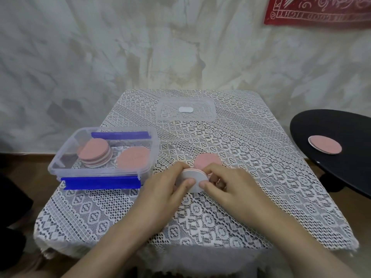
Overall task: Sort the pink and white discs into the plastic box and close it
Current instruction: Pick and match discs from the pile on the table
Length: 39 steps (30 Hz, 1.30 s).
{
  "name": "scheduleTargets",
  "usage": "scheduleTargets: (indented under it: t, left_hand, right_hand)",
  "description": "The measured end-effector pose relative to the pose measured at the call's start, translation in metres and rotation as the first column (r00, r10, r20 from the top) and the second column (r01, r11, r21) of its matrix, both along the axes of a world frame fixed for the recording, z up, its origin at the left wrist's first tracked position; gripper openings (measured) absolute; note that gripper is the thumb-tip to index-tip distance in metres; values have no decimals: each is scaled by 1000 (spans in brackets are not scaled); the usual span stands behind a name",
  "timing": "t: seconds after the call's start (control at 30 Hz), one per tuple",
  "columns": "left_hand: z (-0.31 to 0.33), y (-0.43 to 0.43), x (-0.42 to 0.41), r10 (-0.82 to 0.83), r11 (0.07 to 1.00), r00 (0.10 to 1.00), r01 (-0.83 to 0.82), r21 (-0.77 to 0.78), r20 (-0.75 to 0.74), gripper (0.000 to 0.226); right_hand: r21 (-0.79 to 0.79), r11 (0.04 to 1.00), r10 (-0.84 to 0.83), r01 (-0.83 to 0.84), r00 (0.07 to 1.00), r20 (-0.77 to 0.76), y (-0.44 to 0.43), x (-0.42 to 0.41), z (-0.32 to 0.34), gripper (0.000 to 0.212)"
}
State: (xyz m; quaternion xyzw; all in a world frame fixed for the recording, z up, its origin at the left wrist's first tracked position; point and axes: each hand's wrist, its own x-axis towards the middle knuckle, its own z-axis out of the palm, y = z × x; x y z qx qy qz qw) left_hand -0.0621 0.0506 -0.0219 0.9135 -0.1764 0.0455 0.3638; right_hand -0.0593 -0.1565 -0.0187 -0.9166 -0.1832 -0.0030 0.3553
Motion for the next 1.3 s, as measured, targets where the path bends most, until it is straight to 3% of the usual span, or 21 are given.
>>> scheduleTargets:
  t: [0.23,0.37,0.5,0.63,0.87,1.03,1.3]
  left_hand:
    - [2,-2,0,-8,1000,1000,8,-9,27,15]
    - [-1,-3,0,-21,999,1000,21,42,2,12]
    - [-1,-4,-1,-11,1000,1000,12,-10,13,13]
    - [-2,-2,-1,-32,999,999,32,16,-7,16]
    - [13,11,-7,1,994,999,3,-111,36,19]
    - [27,35,-9,62,980,997,-54,-192,35,10]
    - [35,102,-2,187,941,980,-197,-277,-62,28]
  right_hand:
    - [-5,1000,-6,7,999,47,2,-2,2,12]
    - [-101,995,24,-20,999,33,3,-4,0,12]
    - [-36,999,-7,10,998,68,2,-3,0,9]
    - [-90,996,20,-17,999,35,4,-3,-3,13]
    - [113,994,-12,8,999,40,13,-3,10,12]
    - [227,973,32,-32,999,5,38,4,23,8]
    - [266,958,121,-108,992,-33,105,26,43,15]
